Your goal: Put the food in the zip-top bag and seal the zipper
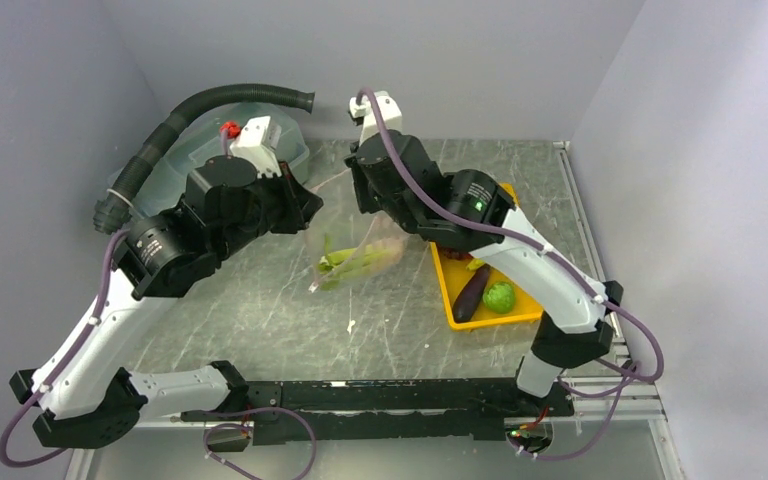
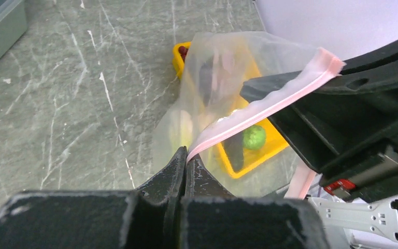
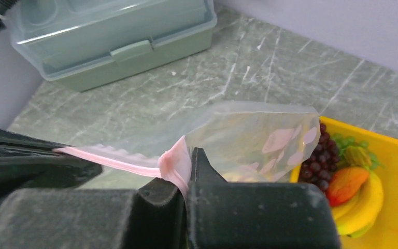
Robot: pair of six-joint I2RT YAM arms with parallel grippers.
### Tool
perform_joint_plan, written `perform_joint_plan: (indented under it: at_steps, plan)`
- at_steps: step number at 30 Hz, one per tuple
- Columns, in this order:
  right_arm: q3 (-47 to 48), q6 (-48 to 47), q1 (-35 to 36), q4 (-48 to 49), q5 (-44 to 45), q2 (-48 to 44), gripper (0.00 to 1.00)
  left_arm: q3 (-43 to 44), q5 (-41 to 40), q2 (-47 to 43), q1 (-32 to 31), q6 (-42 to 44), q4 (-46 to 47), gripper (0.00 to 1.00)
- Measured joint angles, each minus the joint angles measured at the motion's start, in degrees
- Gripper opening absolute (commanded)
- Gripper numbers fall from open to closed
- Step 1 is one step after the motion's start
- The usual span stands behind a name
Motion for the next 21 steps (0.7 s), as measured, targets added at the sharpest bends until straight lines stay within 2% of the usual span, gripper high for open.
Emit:
perform_joint_plan:
  at_steps: [2, 5, 7, 9, 14, 18, 21]
  plan:
    - [-2.05, -1.70, -1.46, 0.72, -1.92, -1.20, 0.00, -0.09, 0.83, 0.11, 0.02, 0.00, 0.98, 0.00]
    - [4.61, -1.51, -4.11, -4.66, -3.72, 3.15, 0.00, -0.81, 2.47, 0.17, 0.00, 0.00, 2.32, 0.00]
    - [0.31, -2.80, -5.01, -1.03, -3.08, 3.10, 0.00, -1.40, 2.82, 0.17, 0.09, -0.02, 2.03, 0.00]
    - [-4.55, -2.99, -6.21, -1.66, -6.62, 2.03, 0.00, -1.40, 3.61, 0.26, 0.22, 0.00, 0.74, 0.00]
    - [-2.91, -3.93, -4.66, -2.86, -6.71, 4.20, 0.00, 1.18, 2.75, 2.21, 0.74, 0.42, -2.89, 0.00]
    - [-8.22, -2.89, -8.57, -1.53, -12.11, 2.03, 0.00, 2.71, 10.21, 3.23, 2.01, -0.07, -2.34, 0.00]
    - [-8.02, -2.40, -8.22, -1.70, -13.07, 2.08, 0.00, 3.82, 10.86, 5.99, 2.95, 0.66, -2.38, 0.00]
